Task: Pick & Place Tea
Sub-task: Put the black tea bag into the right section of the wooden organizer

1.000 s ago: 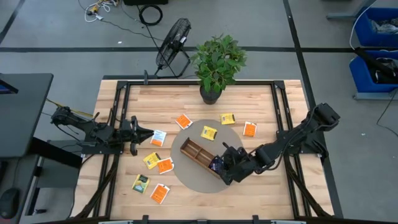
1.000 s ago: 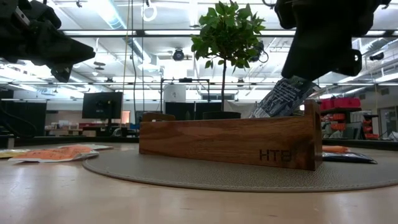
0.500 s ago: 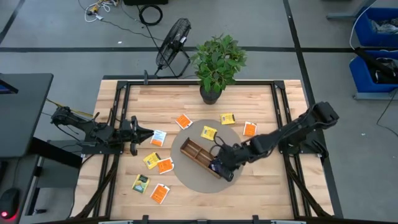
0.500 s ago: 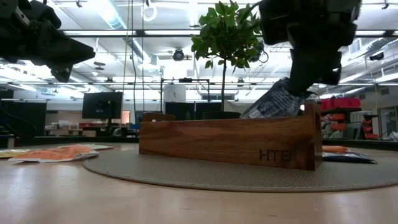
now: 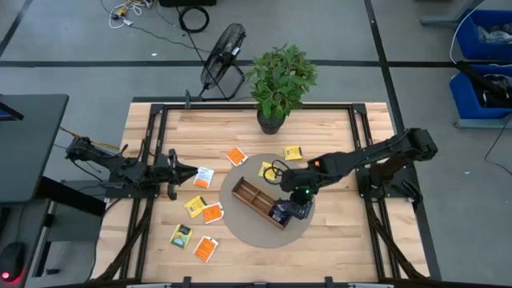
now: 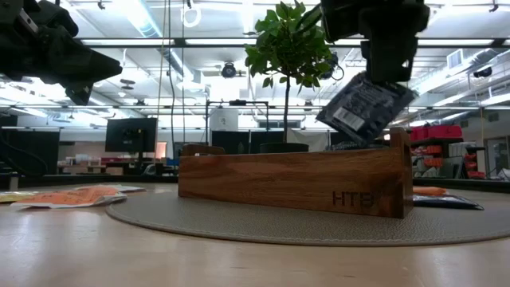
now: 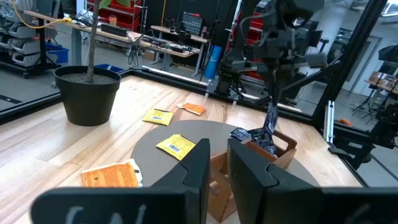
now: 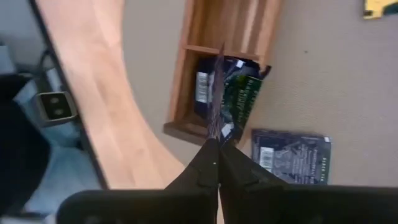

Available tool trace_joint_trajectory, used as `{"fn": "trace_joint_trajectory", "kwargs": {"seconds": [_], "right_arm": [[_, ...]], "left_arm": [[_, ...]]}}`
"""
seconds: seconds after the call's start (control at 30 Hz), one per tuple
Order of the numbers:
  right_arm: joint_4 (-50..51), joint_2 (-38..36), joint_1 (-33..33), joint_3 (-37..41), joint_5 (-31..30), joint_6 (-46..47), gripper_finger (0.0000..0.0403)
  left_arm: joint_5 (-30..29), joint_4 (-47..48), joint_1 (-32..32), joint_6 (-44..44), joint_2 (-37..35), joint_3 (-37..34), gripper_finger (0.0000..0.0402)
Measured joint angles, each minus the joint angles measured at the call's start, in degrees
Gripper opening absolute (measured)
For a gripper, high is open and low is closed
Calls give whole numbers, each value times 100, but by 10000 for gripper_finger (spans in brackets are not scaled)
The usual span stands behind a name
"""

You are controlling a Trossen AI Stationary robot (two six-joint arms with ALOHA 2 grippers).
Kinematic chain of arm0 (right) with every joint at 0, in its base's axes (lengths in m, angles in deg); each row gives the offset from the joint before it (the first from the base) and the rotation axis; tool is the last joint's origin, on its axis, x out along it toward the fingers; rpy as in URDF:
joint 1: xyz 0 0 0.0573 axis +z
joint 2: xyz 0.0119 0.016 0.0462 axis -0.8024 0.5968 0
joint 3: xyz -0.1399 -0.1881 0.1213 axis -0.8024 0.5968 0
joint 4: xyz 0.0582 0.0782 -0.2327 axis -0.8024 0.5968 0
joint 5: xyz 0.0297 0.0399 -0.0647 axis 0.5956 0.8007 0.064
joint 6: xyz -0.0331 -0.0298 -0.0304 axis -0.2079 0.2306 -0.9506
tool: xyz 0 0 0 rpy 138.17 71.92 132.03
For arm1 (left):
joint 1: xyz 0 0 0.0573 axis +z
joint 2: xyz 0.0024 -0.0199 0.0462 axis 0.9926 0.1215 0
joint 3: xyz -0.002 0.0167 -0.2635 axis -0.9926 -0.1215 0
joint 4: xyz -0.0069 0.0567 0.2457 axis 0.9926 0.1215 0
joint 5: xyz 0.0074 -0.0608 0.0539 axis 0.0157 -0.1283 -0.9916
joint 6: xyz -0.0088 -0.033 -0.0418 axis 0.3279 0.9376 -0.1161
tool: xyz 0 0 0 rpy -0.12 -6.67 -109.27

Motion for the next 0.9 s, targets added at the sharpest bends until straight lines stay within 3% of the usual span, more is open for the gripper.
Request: {"fn": "trace_joint_trajectory", "kwargs": {"seconds": [0.33, 0.5, 0.63, 0.9], "right_arm": [[525, 527, -827, -625, 1518, -793, 0], [1710, 1178, -772, -1519, 1574, -1393, 0], [2004, 1613, -765, -2092, 1672, -1678, 0], [2620, 2220, -740, -2529, 1788, -1926, 0]], "left_arm": [[-2, -2, 0, -3, 0, 0, 58], [-2, 0, 0, -60, 0, 0, 58], [-2, 0, 0, -65, 0, -2, 58], [-2, 7, 0, -63, 0, 0, 58]]}}
